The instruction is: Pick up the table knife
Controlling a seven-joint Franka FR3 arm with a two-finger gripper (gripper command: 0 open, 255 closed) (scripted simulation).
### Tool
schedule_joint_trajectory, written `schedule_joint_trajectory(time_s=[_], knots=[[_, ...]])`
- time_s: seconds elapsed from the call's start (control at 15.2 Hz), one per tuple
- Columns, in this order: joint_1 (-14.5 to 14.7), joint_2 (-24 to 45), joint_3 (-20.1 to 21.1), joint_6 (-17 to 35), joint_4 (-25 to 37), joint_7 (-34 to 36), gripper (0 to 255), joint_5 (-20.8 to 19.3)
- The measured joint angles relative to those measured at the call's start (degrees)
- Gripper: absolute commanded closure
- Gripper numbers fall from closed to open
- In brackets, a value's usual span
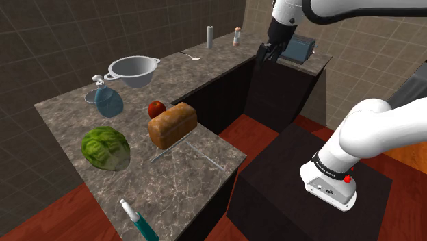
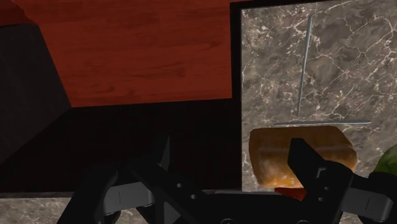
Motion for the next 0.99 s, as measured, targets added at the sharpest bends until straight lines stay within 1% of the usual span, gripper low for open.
schedule_joint_trajectory(time_s=[0.26,0.59,0.99], knots=[[1.2,2.3,2.6,6.2,-4.5,2.2,0,1.4],[2.3,8.3,6.3,15.4,-8.4,5.1,0,2.7],[3.1,17.1,10.9,25.9,-11.1,9.2,0,3.1]])
